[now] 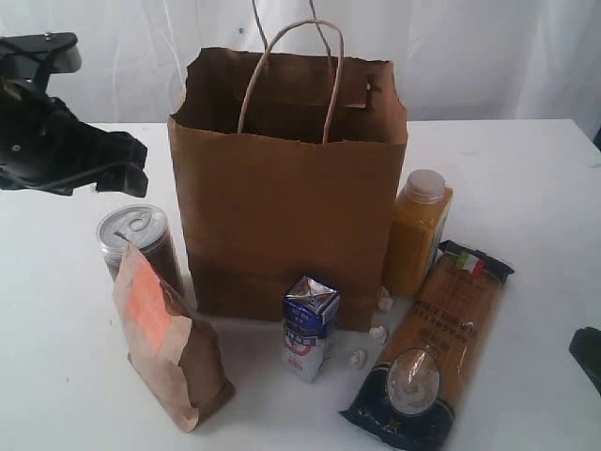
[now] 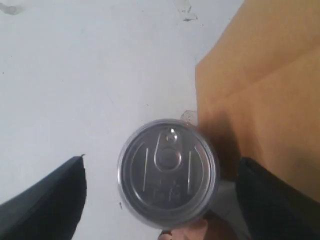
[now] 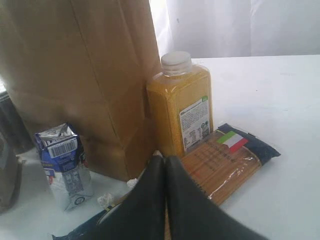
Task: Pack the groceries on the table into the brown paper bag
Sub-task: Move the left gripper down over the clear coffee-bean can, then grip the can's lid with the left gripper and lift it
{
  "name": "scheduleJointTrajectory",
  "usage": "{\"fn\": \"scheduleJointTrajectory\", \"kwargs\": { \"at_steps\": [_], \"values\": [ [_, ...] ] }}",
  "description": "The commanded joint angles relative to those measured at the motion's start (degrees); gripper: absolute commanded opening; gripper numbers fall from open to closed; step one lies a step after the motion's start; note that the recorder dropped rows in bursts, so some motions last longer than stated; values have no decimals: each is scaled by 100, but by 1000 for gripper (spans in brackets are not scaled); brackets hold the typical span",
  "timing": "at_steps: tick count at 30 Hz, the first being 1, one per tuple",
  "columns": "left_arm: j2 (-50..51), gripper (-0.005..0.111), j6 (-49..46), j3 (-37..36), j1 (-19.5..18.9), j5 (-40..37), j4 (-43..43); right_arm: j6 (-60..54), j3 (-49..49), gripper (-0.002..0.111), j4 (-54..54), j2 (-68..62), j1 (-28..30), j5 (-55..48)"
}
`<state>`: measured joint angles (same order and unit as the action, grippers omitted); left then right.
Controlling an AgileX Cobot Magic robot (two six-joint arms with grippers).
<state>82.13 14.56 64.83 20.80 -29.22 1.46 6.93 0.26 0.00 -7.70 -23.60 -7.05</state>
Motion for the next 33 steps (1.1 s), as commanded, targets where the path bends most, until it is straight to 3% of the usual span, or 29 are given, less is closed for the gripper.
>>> {"fn": "scheduleJointTrajectory", "kwargs": {
  "at_steps": [1,10,15,30,33],
  "values": [
    [368,82,68,235,-15,-124,10,-67,-26,0,-39,24,21,17],
    [930,82,68,329,-15,-71,67,-67,-26,0,-40,24,21,27],
    [1023,105,23,329,-4,48,102,-67,-26,0,-40,24,21,27],
    [1437,105,-40,329,166,-61,7,-67,-26,0,-40,24,21,27],
    [1503,97,-29,329,166,-126,-64,-67,-26,0,-40,24,21,27]
  ]
}}
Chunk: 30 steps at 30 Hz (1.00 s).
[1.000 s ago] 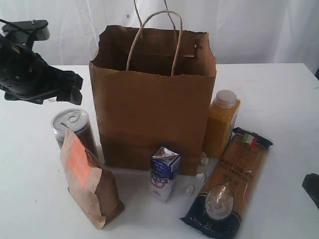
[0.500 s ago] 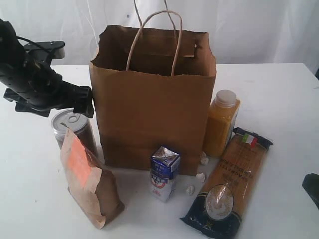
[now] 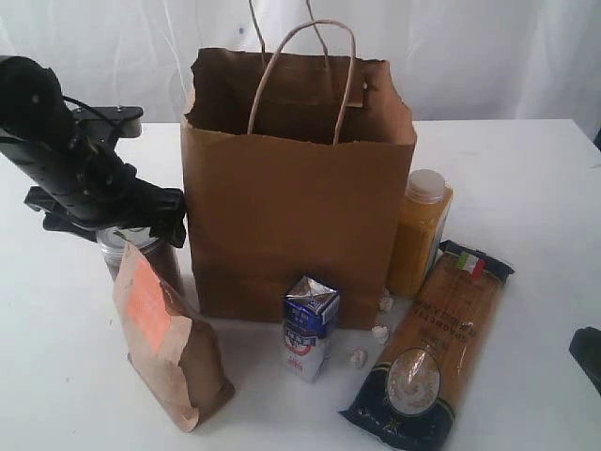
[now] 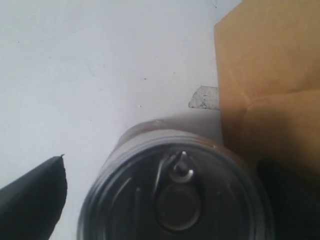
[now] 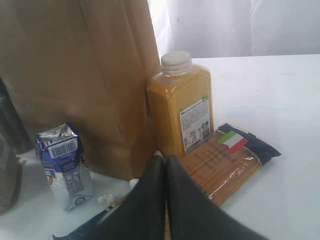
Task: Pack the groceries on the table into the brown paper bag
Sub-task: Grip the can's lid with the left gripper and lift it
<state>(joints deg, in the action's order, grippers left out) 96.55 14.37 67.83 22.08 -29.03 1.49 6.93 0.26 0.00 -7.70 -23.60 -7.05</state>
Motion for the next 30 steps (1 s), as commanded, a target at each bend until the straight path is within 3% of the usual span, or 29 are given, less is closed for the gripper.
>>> {"fn": "scheduleJointTrajectory", "kwargs": {
  "at_steps": [1,3,8,14,21,26,30],
  "values": [
    [75,90,2,29,38,-187,-68,-67,-26,0,-40,24,21,27],
    [88,69,2,29,38,-229,-68,-67,-26,0,-40,24,21,27],
    [-64,0,-119,29,38,-177,-149,-67,-26,0,-40,24,21,27],
    [-730,0,-130,246,38,-431,-472,-67,-26,0,-40,24,21,27],
    [-1608,0,-364,1734,38,-2000,-711,-67,-26,0,-40,24,21,27],
    [-1752,0,-883,3161,38,-2915,34,-67,-26,0,-40,24,21,27],
    [-1716,0,-1181,4057,38,-3095,838,-67,-26,0,-40,24,21,27]
  ]
}}
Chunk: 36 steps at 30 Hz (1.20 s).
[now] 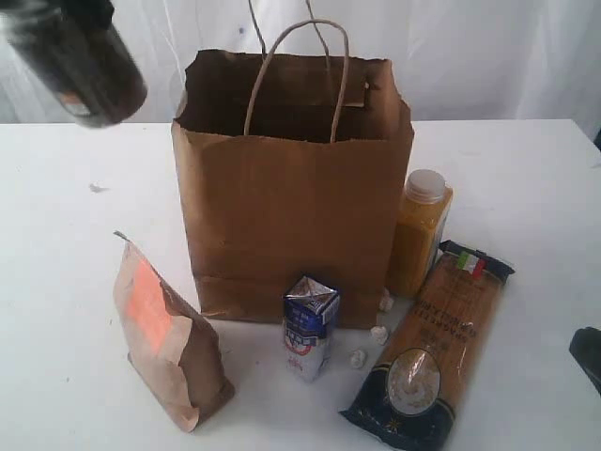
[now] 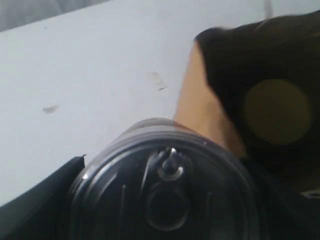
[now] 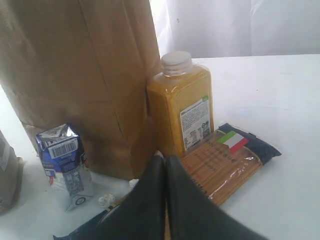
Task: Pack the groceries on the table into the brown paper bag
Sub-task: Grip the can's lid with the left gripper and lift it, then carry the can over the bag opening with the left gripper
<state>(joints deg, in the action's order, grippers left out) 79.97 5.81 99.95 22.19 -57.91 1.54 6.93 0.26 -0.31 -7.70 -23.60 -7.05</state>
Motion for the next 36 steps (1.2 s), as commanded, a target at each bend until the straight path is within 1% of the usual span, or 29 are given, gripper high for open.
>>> {"fn": "scheduleJointTrajectory", "kwargs": {
  "at_steps": [1,3,7,8,14,18,28,36],
  "values": [
    [-56,0,-357,997,27,-219,981,-67,-26,0,-9,24,21,27],
    [42,0,-433,1281,27,-244,1198,-67,-26,0,-9,24,21,27],
    [330,0,-471,1588,27,-483,1504,-67,-26,0,-9,24,21,27],
    [425,0,-530,1624,85,-496,1579,-67,-26,0,-9,24,21,27],
    [960,0,-628,1806,609,-220,1167,-67,-26,0,-9,24,21,27],
    [1259,0,-628,1805,786,29,970,-67,-26,0,-9,24,21,27],
    [1869,0,-750,1805,795,319,901,-67,-26,0,-9,24,21,27],
    [2285,0,-864,1805,795,19,901,-67,-26,0,-9,24,21,27]
  ]
}}
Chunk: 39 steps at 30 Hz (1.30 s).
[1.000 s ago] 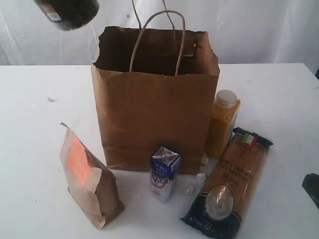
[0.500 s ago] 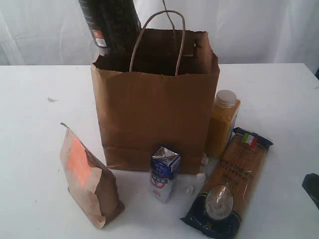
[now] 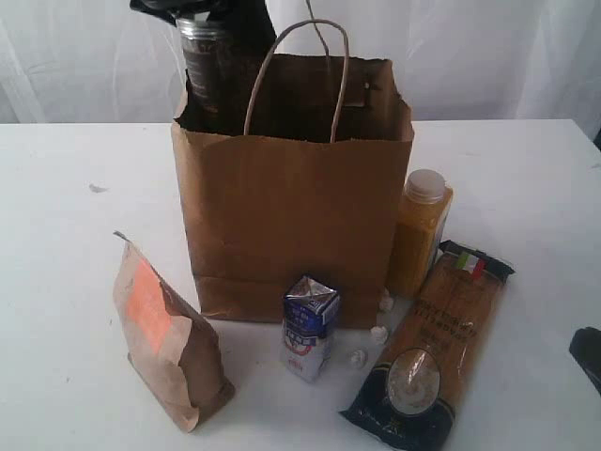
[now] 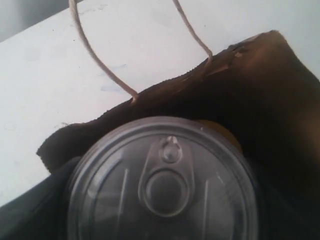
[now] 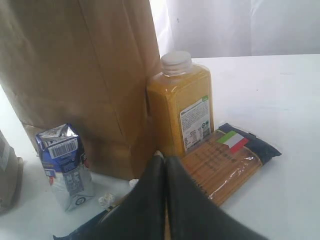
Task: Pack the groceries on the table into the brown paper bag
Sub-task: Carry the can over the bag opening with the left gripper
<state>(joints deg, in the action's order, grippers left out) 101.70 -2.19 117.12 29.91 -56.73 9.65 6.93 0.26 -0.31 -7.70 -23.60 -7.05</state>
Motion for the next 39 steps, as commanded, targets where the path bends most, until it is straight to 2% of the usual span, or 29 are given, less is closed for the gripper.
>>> {"fn": "scheduleJointTrajectory", "kwargs": {
  "at_steps": [1,16,22,31,39],
  "values": [
    [153,0,-65,88,23,-113,90,-67,-26,0,-9,24,21,27],
    [602,0,-65,29,52,-584,-41,-67,-26,0,-9,24,21,27],
    [629,0,-65,-147,52,-435,-41,-67,-26,0,-9,24,21,27],
    [488,0,-298,-18,67,-45,727,-67,-26,0,-9,24,21,27],
    [495,0,-689,500,671,326,687,-67,-26,0,-9,24,21,27]
  ]
}}
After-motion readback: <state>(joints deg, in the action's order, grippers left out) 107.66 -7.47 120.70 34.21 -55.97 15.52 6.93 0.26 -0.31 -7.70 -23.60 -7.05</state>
